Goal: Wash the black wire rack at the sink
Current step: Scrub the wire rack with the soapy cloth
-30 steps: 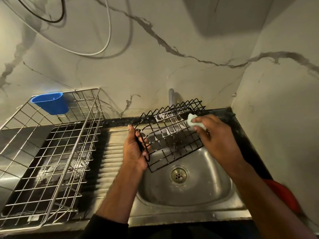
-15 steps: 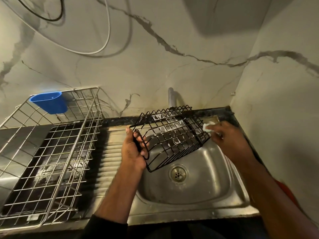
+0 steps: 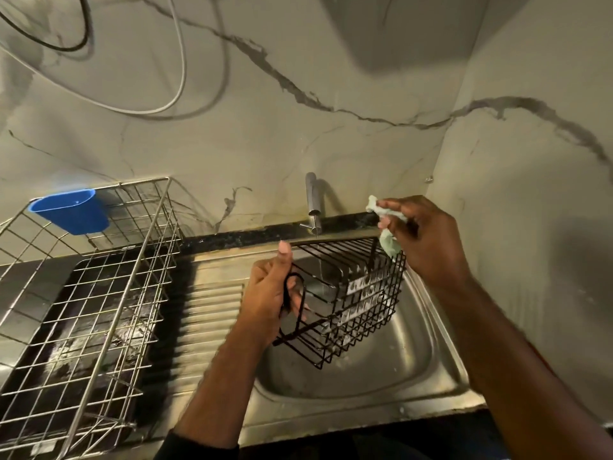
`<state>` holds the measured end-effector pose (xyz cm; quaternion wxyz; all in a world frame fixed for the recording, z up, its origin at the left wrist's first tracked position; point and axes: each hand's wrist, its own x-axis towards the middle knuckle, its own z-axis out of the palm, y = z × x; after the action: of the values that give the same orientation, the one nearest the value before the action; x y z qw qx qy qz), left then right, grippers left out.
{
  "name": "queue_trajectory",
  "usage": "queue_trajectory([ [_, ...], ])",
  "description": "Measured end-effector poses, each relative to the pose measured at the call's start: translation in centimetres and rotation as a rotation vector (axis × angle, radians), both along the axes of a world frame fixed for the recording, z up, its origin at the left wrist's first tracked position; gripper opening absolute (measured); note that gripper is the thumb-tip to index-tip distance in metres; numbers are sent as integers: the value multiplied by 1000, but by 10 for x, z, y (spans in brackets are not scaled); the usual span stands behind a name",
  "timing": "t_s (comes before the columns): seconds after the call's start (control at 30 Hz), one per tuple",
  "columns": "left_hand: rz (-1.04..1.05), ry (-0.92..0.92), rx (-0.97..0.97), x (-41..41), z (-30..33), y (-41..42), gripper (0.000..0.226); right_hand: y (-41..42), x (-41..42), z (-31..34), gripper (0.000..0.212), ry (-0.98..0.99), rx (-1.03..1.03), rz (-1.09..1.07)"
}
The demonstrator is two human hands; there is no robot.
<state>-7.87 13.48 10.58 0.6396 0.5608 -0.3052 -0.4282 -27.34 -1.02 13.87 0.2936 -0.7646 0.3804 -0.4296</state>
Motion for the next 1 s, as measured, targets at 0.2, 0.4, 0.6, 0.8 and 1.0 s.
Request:
queue_trajectory([
  [0.2, -18, -417, -33, -8, -2, -3, 68, 26, 9, 23, 23, 147, -36, 409],
  [0.4, 75, -408, -29, -4, 0, -2, 65, 27, 16, 3, 24, 219, -21, 526],
  [0.6, 113, -478, -82, -1, 4, 3, 63, -8, 3, -33, 33, 309, -19, 315],
  [0.8, 147, -499, -73, -3, 4, 2, 72, -23, -3, -49, 21, 325, 86, 50],
  [1.0, 154, -514, -5, -8, 1, -2, 71, 27, 9, 4, 22, 139, 19, 342],
])
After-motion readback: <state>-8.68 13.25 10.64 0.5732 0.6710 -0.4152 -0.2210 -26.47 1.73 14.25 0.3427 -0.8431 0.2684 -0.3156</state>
